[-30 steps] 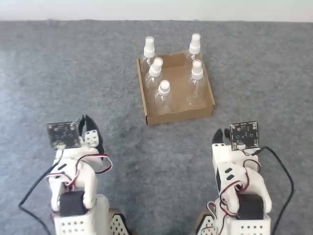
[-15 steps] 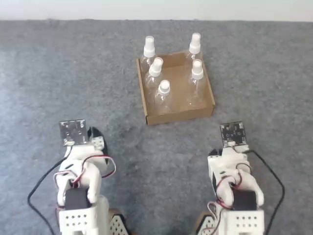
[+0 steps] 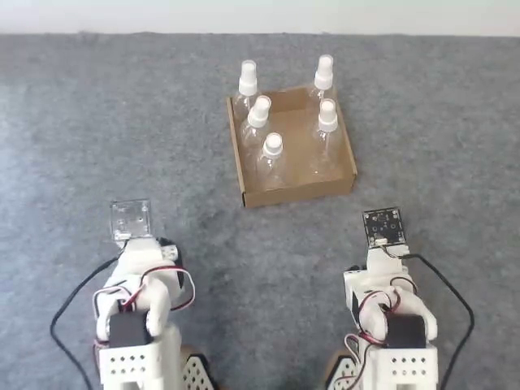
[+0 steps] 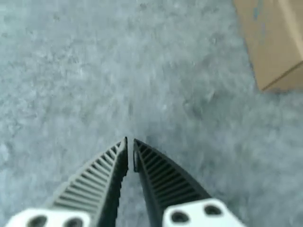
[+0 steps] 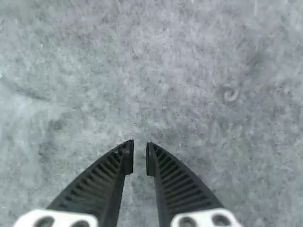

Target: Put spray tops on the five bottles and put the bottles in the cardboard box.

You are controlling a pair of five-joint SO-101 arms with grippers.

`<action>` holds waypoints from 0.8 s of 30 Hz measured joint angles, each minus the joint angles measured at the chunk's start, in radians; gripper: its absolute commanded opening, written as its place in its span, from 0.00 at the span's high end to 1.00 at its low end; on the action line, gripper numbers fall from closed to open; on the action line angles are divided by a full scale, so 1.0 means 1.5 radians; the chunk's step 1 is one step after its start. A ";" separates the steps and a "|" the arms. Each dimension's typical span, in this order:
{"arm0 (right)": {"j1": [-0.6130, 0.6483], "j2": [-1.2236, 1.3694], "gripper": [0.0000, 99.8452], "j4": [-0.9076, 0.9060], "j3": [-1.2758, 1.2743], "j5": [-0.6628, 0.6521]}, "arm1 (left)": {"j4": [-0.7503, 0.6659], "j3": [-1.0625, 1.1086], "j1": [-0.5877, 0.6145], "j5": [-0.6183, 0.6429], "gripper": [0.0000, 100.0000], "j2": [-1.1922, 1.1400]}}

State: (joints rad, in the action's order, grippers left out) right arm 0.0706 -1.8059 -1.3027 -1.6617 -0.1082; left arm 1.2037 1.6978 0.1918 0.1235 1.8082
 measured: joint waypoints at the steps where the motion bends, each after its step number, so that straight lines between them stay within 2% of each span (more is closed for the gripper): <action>1: 0.000 0.000 0.98 -0.001 0.000 0.000 | 0.016 0.000 0.000 0.000 0.99 0.000; 24: 0.000 0.000 0.98 -0.001 0.000 0.000 | 0.036 0.000 0.001 0.000 0.99 0.000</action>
State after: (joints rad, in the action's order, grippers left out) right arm 0.0706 -1.8059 -1.3042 -1.6617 -0.1082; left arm 1.2574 1.6978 0.1933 0.1235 1.8082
